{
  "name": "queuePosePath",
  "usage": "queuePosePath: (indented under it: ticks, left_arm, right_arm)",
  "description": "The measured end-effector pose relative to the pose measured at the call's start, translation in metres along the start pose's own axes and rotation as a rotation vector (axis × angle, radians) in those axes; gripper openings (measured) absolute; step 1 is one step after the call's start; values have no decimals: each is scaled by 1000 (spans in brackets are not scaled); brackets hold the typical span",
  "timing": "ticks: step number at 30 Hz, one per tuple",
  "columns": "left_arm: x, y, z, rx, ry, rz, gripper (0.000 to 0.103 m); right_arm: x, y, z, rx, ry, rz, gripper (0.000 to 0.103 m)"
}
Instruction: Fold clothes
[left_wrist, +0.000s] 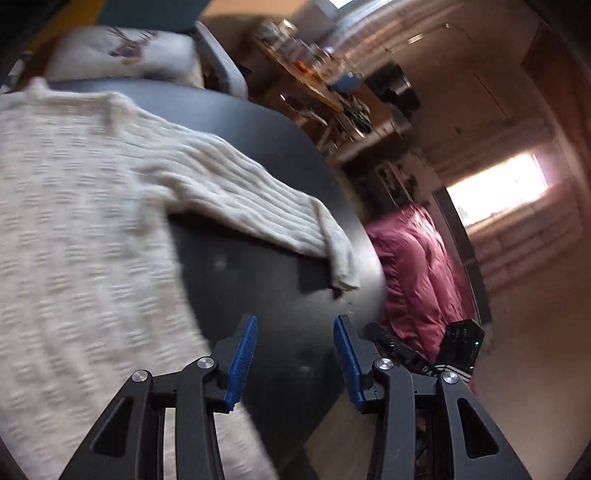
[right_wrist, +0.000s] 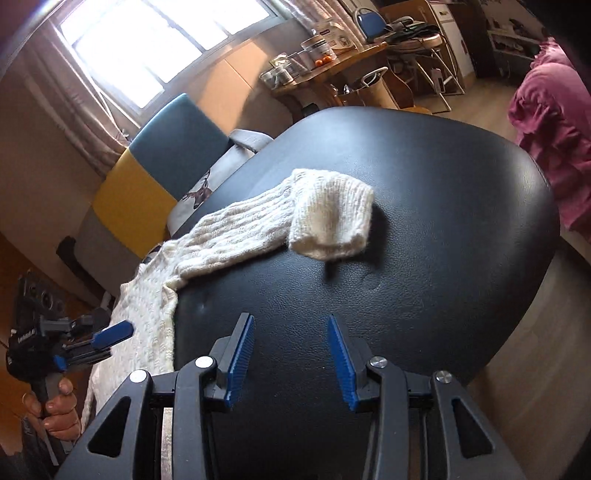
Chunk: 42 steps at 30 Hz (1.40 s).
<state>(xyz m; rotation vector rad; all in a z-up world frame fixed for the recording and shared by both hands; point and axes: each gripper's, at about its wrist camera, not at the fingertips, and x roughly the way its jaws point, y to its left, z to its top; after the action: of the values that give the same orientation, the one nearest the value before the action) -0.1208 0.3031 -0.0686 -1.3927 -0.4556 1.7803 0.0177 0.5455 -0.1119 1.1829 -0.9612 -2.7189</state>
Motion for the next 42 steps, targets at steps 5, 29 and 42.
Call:
queuePosePath:
  ticks: [5,29,42]
  left_arm:
    - [102,-44,39,4,118,-29,48]
    - [101,-77,110,70,104,52,7]
    - [-102,-109,231,258,-196,176,7]
  right_arm:
    - [4,-16,0,26,4,22,42]
    - [14,-38,9,177,-33,133,43]
    - [145,21,4,910,87,1027,96]
